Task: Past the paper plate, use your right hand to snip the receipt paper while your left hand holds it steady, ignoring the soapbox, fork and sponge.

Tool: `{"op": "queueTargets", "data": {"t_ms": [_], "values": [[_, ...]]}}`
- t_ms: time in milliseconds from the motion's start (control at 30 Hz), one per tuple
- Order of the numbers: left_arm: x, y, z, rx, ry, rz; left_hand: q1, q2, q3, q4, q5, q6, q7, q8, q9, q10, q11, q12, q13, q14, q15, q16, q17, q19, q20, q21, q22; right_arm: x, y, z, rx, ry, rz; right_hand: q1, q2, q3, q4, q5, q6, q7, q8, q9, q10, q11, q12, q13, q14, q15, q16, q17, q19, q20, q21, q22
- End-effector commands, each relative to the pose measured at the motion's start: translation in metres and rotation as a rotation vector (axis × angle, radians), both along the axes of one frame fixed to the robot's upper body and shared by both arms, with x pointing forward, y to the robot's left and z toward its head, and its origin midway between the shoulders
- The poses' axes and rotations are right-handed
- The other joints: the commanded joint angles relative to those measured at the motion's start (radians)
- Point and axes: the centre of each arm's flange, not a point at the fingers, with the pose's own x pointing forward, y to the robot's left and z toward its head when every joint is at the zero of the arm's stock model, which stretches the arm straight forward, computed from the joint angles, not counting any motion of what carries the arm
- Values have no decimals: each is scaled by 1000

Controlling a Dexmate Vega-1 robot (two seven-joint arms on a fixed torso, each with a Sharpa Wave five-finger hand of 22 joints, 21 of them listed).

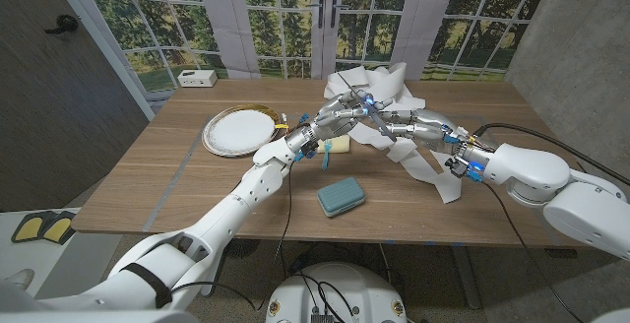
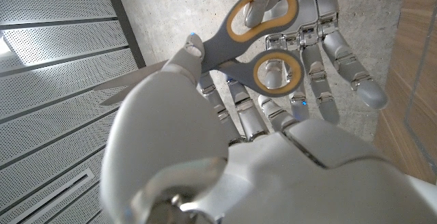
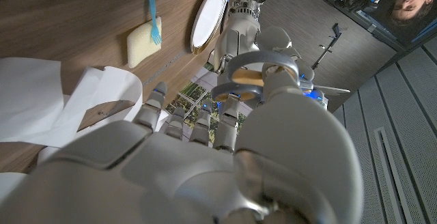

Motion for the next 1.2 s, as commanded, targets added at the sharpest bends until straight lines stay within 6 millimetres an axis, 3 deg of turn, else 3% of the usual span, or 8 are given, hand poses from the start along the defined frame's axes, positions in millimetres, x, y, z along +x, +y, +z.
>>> {"op": "queueTargets", "data": {"t_ms": [33,633,733,800,900,933,1033,1200], "values": [[-2,0,2,11,-30,-4,19,26,3,10,-3,19,-12,12,4,40,-36,-6,9,0,-177,9,4,-2,-1,-1,0,0,0,2,-16,1,15,-9,4,-5,3,-10,26,3,16,9,-3,4,1,4,-10,7,-5,2,-8,6,-5,2],[-4,-5,8,21,-65,2,20,26,-4,17,-6,24,-25,26,6,39,-36,-17,23,8,-177,18,9,-4,-2,-1,0,-2,0,4,-47,-3,7,24,27,7,-8,-21,55,-19,46,46,-18,13,-5,4,-7,9,-7,1,-9,3,-4,2],[-4,-5,9,20,-63,-2,20,26,-6,19,-6,23,-24,31,9,39,-37,-21,26,21,-177,29,17,-3,-4,-1,0,-1,0,5,-59,-3,9,26,30,4,-6,-24,50,-14,56,72,1,26,2,3,36,59,6,1,-2,-3,-1,1],[-4,-4,10,19,-64,0,21,25,-7,20,-5,23,-24,33,9,39,-37,-23,28,22,-177,31,19,0,-6,0,0,-1,1,6,-61,2,8,28,31,4,-7,-24,48,-14,59,80,3,41,2,2,40,65,5,0,0,1,-1,0],[-4,-4,12,17,-68,-4,21,24,-8,20,-5,23,-24,34,9,40,-37,-24,30,23,-177,32,20,0,-7,0,0,0,1,6,-62,5,8,33,32,2,-8,-25,54,-20,71,101,57,52,19,1,47,65,4,-1,2,3,-3,0],[-4,-4,12,18,-69,-7,22,25,-9,20,-5,24,-25,34,9,40,-37,-24,30,23,-177,32,20,0,-6,0,0,0,1,6,-57,9,6,34,33,-2,-6,-26,48,-28,83,134,135,32,40,0,64,56,5,-1,3,2,-4,-1],[-4,-5,13,18,-73,-12,23,25,-9,20,-5,24,-25,36,8,41,-38,-25,32,23,-177,33,20,0,-6,0,0,0,1,6,-56,11,-4,39,36,-2,-7,-26,36,-50,89,156,175,22,47,0,82,43,8,-2,8,1,-2,-1],[-5,-5,14,19,-78,-21,25,25,-11,21,-4,19,-27,37,7,42,-38,-28,35,25,-177,35,22,0,-7,0,0,-2,2,6,-53,17,0,68,54,4,-11,-22,17,-74,112,222,324,-17,81,6,168,-16,27,-2,42,1,3,0]]}}
